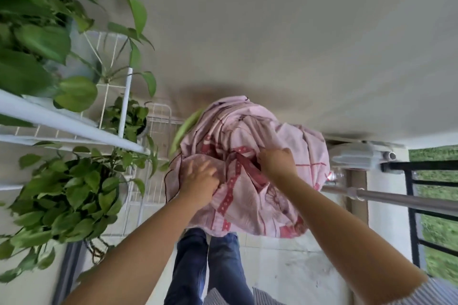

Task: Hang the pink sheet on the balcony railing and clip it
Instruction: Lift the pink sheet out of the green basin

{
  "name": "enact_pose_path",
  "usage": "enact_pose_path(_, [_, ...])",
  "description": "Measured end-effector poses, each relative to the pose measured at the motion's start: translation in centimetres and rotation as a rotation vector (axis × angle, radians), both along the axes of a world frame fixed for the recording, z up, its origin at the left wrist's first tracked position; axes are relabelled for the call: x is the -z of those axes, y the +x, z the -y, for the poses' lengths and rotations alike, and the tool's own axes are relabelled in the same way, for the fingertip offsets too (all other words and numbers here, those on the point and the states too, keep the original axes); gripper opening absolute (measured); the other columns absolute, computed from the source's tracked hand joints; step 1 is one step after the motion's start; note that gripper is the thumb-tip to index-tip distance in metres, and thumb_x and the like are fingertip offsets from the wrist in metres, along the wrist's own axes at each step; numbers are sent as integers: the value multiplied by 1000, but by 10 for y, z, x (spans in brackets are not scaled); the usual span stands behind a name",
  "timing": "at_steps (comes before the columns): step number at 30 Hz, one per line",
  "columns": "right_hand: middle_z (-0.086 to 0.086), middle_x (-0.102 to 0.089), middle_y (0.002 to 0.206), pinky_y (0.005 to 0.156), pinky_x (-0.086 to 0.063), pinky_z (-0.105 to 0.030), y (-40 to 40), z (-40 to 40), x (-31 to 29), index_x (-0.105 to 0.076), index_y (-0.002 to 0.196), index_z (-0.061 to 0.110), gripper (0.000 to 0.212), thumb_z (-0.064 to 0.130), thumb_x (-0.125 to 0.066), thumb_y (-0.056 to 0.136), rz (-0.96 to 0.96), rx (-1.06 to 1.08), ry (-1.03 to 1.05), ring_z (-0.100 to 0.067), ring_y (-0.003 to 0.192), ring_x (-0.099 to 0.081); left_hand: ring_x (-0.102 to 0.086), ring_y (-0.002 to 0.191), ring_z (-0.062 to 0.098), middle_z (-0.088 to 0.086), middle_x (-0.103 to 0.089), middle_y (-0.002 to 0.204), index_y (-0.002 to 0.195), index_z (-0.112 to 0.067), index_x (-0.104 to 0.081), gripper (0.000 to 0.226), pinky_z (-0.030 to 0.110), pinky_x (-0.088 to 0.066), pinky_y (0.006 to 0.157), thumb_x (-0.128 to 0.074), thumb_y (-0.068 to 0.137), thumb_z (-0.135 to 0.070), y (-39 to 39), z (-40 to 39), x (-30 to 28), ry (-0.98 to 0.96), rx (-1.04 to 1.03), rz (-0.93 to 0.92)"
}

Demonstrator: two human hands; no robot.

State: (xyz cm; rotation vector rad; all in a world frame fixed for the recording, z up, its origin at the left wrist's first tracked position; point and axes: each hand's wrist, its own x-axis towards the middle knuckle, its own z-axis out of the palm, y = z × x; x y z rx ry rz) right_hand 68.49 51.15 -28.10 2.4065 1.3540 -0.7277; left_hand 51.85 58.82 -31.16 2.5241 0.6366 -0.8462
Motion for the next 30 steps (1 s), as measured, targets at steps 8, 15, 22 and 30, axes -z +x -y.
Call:
enact_pose_path(8, [17,-64,52,61,-45,-15,32,-6,-125,-64,64,22,25,6,-58,82,-675,926,1088,1,57,-55,-61,53,32,14,-61,58,78,-17,-39,13,29,-38,46,-47,79,-6,-41,7,-55,-125,-139,495])
enact_pose_path(15, [13,-59,45,55,-41,-13,58,-5,-245,-60,50,19,36,4,-48,80,-902,851,1584,-1,51,-52,-56,35,21,2,-58,41,64,-14,-66,46,20,-39,32,-32,90,-29,-24,-42,-154,359,-44,1012])
enact_pose_path(22, [-2,-67,70,51,-42,-24,24,57,-196,-62,81,9,20,4,-44,89,-586,368,145,-11,62,-58,-61,90,32,16,-66,98,99,-5,-65,29,33,-47,71,-40,89,-16,-36,-7,-138,-16,183,-144])
enact_pose_path(30, [-13,-55,125,95,-47,-35,-14,93,-83,-52,117,1,31,11,-44,89,-151,-210,-639,-28,115,-53,-56,104,27,10,-60,119,112,-14,-57,33,31,-43,78,-34,94,-29,-91,46,-62,-235,-53,-310])
